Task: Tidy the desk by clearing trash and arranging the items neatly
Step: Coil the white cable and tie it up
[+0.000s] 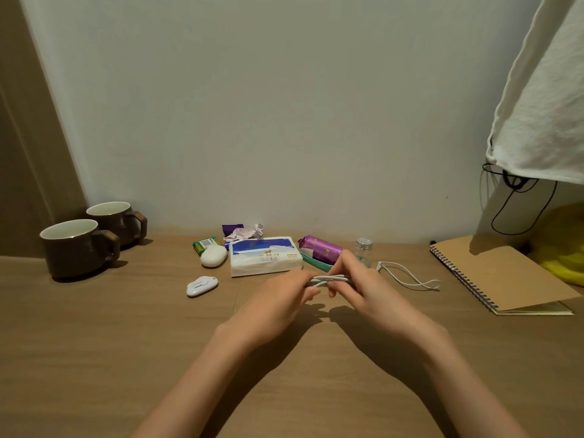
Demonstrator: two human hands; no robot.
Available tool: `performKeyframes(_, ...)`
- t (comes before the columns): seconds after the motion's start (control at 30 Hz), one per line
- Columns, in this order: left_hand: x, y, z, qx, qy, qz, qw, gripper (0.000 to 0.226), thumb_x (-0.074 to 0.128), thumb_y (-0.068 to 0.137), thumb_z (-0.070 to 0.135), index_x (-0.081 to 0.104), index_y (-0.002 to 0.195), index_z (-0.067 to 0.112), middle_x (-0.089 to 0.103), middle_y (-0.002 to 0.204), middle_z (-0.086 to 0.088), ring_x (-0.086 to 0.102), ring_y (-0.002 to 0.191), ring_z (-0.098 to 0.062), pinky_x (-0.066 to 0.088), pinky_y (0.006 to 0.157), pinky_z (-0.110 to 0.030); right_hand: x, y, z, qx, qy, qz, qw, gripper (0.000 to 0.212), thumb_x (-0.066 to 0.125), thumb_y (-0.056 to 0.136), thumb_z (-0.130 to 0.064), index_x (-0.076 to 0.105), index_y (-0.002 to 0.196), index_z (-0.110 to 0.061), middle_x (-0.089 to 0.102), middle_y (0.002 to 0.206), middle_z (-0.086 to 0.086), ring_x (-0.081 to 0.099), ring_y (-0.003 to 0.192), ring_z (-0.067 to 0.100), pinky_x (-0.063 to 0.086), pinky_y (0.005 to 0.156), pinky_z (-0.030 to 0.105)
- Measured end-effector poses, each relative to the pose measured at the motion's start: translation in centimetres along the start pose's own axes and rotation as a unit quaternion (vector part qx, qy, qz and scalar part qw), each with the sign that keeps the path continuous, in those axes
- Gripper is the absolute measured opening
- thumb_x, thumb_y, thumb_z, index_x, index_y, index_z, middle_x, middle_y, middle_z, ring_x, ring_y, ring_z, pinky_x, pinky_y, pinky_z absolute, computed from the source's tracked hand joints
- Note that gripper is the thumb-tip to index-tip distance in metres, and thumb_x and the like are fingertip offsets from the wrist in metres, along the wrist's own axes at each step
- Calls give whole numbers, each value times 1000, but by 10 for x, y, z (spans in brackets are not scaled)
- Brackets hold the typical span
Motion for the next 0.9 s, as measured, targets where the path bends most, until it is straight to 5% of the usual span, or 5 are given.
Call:
performKeyframes(0.4,8,2,5,-71,-156,-15,985,17,38,99,30,54,98,23,53,80,9,47,71,-6,40,65,-23,-21,3,2,-14,43,112,993,23,58,82,-45,63,98,-30,60,101,-15,57,89,-4,49,68,14)
performKeyframes(0.53,8,3,5,-89,-132,34,987,19,41,99,28,57,99,19,52,76,8,45,68,-5,37,60,-19,-46,-2,22,77,87,239,964,34,47,92,-43,65,105,-18,64,97,-8,56,79,-6,42,62,11)
performKeyframes(0.63,8,2,3,-93,-130,56,985,18,42,98,28,59,97,21,51,73,9,45,66,-6,36,59,-20,-59,-10,62,181,-4,299,937,32,42,97,-41,62,104,-17,63,98,-1,58,88,14,47,71,31)
performKeyframes(0.77,7,1,2,-100,-117,71,986,18,43,97,29,60,98,22,52,73,9,46,66,-5,34,58,-16,-62,-19,118,293,-100,264,913,16,52,94,-26,63,101,-17,65,106,5,60,93,22,51,84,43)
performKeyframes(0.9,8,1,2,-99,-113,68,986,18,43,98,28,59,99,21,54,77,7,50,71,-8,38,62,-19,-50,-17,134,315,-171,198,912,26,60,87,-36,68,109,-24,67,113,3,61,100,26,51,89,43)
Point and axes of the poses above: each hand's wrist, its own y-axis towards the middle knuckle, its own x-axis out of the palm, z = x × y, the point moved 2 cm from there along y, towards the middle knuckle
